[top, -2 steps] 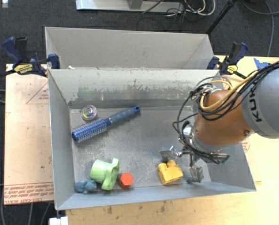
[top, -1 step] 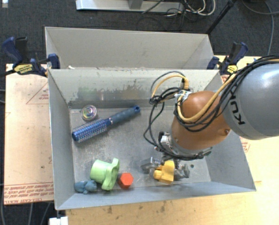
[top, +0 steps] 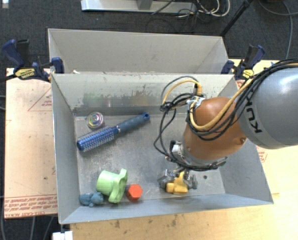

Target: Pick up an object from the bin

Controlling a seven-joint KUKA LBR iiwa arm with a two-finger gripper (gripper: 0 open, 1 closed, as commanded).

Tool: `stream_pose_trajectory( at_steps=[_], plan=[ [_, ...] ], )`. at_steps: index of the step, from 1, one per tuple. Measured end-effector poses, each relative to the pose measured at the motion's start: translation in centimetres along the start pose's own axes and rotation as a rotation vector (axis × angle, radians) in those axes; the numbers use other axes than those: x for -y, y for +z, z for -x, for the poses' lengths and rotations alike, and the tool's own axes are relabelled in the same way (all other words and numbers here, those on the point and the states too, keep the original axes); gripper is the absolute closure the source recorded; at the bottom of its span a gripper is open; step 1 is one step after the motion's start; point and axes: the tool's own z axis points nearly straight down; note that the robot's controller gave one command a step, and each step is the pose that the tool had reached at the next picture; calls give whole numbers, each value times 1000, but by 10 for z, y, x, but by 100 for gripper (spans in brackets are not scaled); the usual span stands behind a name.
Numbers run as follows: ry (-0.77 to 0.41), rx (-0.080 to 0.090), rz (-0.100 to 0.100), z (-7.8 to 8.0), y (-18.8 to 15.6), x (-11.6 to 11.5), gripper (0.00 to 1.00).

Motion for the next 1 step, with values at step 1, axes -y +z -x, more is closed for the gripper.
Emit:
stream_pose_trajectory(
  at_steps=[1],
  plan=[
    [-19, 2, -8, 0, -123, -13, 100]
  ],
)
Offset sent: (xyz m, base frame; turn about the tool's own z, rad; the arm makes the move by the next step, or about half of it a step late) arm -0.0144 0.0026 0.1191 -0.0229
